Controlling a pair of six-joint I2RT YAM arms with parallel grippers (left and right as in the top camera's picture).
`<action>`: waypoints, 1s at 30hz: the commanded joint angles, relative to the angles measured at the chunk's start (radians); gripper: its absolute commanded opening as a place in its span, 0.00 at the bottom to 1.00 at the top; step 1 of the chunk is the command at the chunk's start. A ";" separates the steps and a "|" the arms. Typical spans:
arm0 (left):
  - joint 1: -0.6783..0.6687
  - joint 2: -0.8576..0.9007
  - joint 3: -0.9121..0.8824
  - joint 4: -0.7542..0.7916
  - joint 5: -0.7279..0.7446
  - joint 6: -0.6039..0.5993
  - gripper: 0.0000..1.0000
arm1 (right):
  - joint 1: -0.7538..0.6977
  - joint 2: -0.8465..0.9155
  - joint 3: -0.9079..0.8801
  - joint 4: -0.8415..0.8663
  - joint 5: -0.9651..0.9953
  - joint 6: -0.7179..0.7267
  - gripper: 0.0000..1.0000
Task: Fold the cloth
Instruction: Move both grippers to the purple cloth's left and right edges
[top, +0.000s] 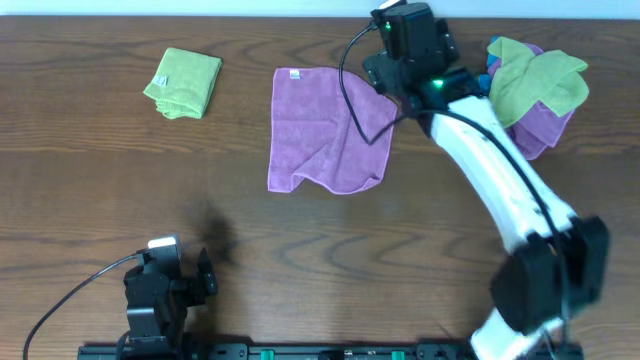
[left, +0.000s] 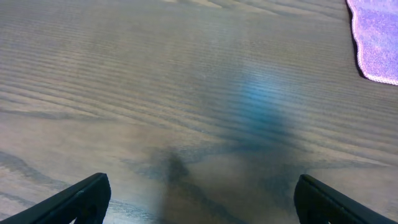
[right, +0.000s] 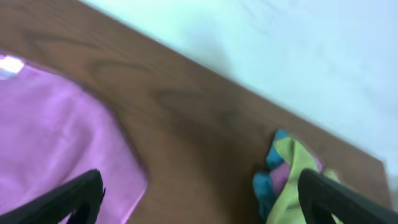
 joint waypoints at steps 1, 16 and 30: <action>-0.005 -0.006 -0.022 -0.015 -0.010 0.018 0.96 | -0.040 -0.074 0.018 -0.094 -0.231 0.143 0.99; -0.005 0.185 0.195 0.055 0.298 -0.208 0.96 | -0.345 -0.094 -0.095 -0.302 -0.935 0.195 0.92; -0.018 1.061 0.795 -0.140 0.544 -0.207 0.96 | -0.392 -0.098 -0.516 -0.100 -1.212 0.215 0.91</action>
